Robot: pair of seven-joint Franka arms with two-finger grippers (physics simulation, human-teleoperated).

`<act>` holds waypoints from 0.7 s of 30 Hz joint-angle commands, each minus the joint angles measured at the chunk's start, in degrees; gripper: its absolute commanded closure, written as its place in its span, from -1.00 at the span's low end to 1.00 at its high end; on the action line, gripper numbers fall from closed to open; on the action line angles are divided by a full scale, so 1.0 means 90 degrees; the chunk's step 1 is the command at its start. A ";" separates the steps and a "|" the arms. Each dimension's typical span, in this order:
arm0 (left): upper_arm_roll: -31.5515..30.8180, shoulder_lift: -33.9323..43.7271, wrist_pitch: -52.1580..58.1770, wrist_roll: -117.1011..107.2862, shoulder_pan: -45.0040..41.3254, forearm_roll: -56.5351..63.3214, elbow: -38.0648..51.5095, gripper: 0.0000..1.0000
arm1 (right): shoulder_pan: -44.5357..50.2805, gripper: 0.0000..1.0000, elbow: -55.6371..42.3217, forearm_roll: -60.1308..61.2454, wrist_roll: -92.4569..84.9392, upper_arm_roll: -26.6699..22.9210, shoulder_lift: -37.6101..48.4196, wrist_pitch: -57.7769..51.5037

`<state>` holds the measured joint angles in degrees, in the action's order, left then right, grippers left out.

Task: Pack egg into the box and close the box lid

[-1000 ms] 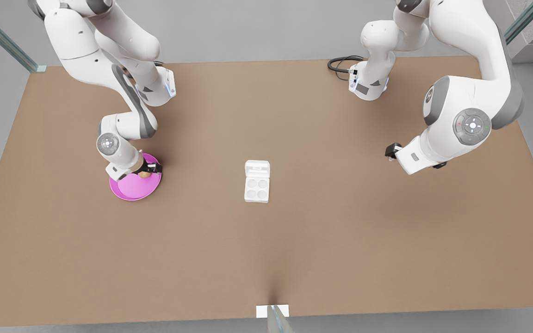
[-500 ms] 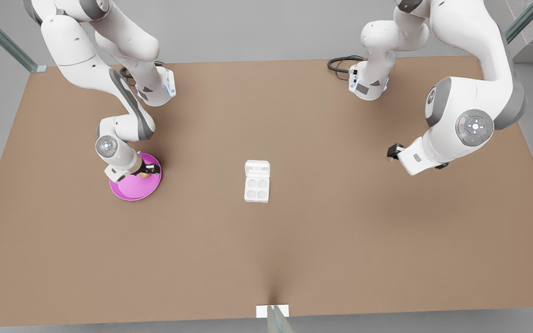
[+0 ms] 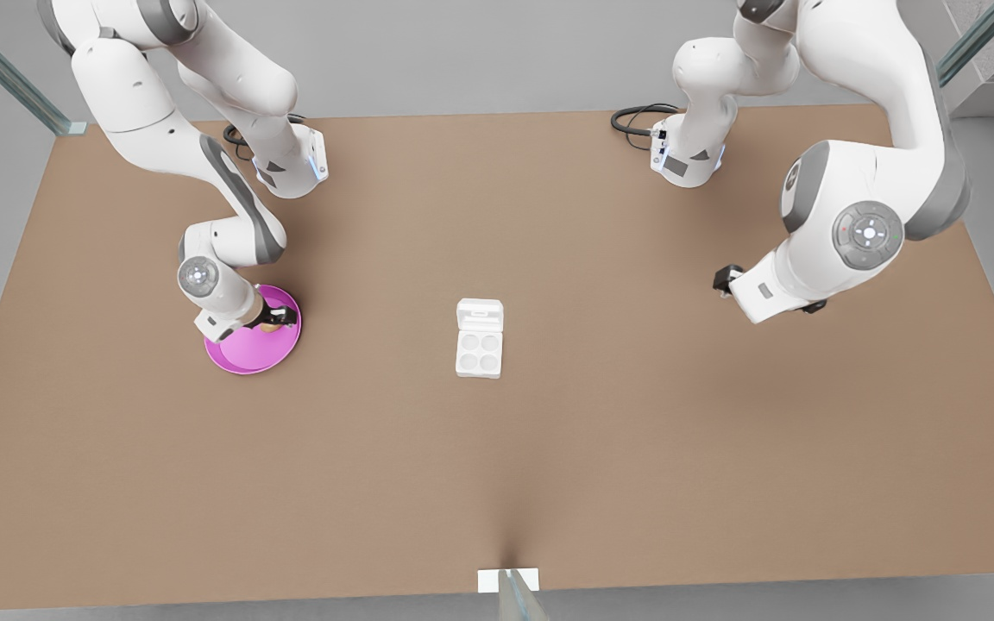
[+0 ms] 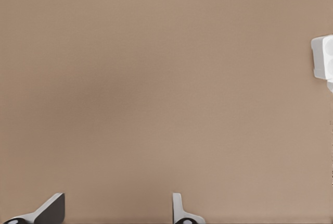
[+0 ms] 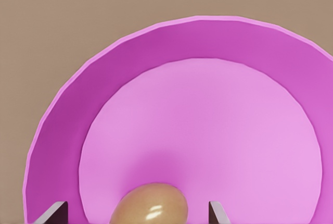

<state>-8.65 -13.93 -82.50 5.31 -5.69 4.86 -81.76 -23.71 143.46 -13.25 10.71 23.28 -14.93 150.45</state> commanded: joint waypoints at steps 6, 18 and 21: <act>-0.0005 0.0005 0.0085 -0.0210 -0.0100 -0.0003 0.0002 -1.00 | -0.0071 -0.76 0.0037 -0.0120 -0.0067 0.0002 -0.0099 0.0227; 0.0005 -0.0025 0.0016 -0.0200 -0.0051 0.0007 0.0002 -1.00 | -0.0071 -0.08 0.0037 -0.0120 -0.0067 0.0002 -0.0099 0.0227; 0.0005 -0.0034 0.0007 -0.0190 -0.0031 0.0017 0.0012 -1.00 | -0.0071 -0.11 0.0017 -0.0120 -0.0067 0.0050 0.0203 -0.0105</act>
<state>-8.59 -14.29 -82.25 4.07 -5.98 4.92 -81.69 -24.38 143.65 -14.02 9.87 23.59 -13.68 151.67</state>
